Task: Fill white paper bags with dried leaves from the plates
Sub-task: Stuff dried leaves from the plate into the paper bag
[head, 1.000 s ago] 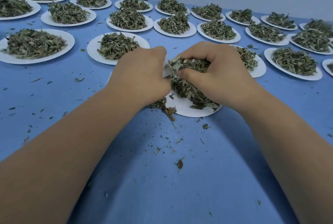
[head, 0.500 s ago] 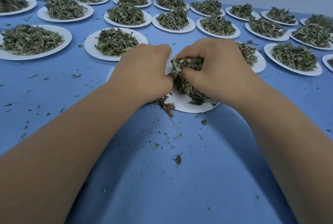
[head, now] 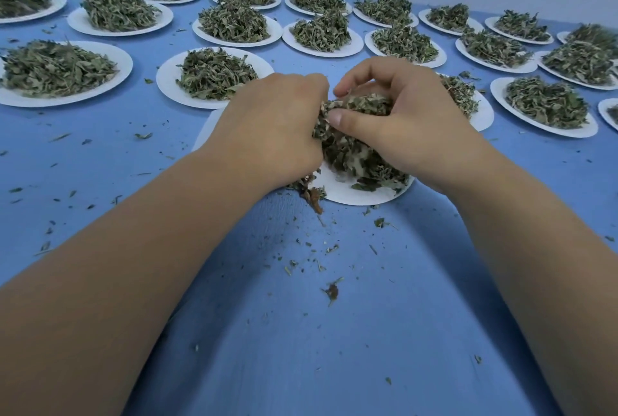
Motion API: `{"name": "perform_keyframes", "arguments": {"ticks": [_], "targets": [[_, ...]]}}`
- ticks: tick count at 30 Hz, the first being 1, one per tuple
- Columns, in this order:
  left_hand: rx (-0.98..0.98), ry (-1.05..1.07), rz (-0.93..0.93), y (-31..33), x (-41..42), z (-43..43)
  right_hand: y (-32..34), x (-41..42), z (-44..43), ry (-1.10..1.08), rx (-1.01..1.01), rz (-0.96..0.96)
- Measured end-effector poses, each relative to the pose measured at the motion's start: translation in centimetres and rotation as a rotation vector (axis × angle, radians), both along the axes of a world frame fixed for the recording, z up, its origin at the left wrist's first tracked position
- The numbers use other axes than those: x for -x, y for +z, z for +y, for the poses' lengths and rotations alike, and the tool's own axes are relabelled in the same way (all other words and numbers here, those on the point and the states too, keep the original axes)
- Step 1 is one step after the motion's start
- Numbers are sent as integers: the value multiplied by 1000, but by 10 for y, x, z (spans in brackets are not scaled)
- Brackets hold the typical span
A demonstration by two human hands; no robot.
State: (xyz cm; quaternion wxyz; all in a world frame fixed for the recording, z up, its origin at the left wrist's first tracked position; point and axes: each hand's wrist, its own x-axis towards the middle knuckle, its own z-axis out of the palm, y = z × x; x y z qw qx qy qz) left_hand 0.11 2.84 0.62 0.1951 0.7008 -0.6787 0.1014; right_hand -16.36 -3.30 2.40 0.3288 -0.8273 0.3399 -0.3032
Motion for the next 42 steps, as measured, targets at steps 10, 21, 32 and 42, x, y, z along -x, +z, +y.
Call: {"name": "perform_keyframes", "arguments": {"ticks": [10, 21, 32, 42], "targets": [[101, -135, 266, 4, 8, 5, 6, -4, 2, 56, -315, -128], [211, -278, 309, 13, 20, 10, 5, 1, -7, 154, -400, -266], [41, -125, 769, 13, 2, 20, 0, 5, -10, -80, -253, -259], [189, -52, 857, 12, 12, 9, -4, -1, -10, -107, -119, -226]]}}
